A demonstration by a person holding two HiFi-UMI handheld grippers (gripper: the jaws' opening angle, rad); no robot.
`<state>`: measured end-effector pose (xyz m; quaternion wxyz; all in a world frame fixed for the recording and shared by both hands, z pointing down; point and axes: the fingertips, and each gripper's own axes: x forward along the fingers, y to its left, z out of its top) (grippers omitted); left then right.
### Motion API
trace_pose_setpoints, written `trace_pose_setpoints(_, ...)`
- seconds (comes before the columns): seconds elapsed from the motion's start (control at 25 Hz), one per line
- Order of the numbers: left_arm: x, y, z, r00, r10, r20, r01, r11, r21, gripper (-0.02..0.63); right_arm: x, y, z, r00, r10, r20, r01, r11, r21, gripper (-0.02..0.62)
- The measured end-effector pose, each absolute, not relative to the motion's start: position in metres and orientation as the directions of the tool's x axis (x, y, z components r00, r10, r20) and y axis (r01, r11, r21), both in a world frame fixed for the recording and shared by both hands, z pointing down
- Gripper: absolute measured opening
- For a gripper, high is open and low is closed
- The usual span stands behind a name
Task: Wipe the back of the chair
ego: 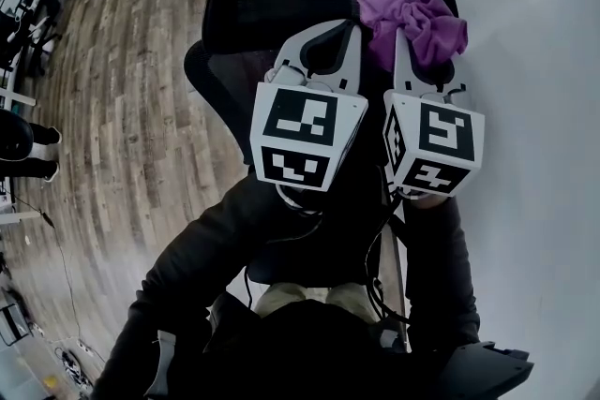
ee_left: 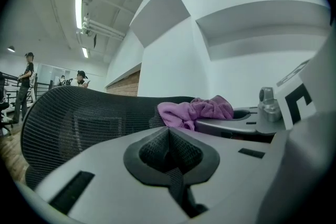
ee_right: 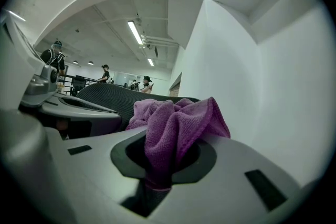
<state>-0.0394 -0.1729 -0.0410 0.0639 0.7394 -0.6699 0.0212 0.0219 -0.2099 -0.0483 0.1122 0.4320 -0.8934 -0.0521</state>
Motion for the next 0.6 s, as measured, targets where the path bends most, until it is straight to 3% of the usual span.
trace_pose_setpoints(0.6,-0.098,-0.151,-0.054,0.001,-0.993,0.116,-0.998,0.008,0.07,0.0,-0.049,-0.194,-0.055,-0.689,-0.699,0.192,-0.672,0.715,0.193,0.066)
